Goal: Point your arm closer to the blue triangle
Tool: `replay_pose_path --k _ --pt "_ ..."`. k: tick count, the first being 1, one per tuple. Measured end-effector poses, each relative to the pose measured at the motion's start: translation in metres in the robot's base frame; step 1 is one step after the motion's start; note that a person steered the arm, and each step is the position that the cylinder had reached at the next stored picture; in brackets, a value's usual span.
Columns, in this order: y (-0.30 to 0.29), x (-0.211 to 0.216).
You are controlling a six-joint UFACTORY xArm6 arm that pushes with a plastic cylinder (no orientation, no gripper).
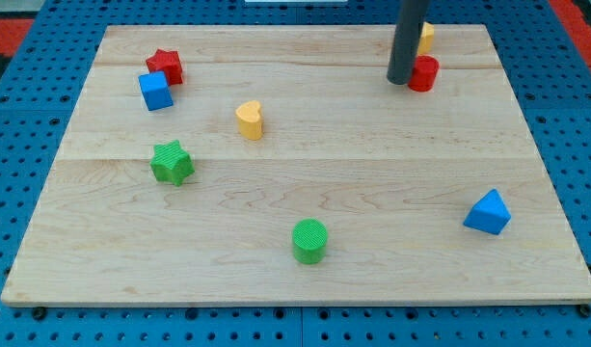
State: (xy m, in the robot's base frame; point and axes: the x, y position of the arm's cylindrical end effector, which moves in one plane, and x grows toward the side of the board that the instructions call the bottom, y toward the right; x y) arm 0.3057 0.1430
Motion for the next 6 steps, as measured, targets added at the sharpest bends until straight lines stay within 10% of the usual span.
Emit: replay_pose_path --k 3,6 --pt "0.026 0.008" --pt "0.000 0.183"
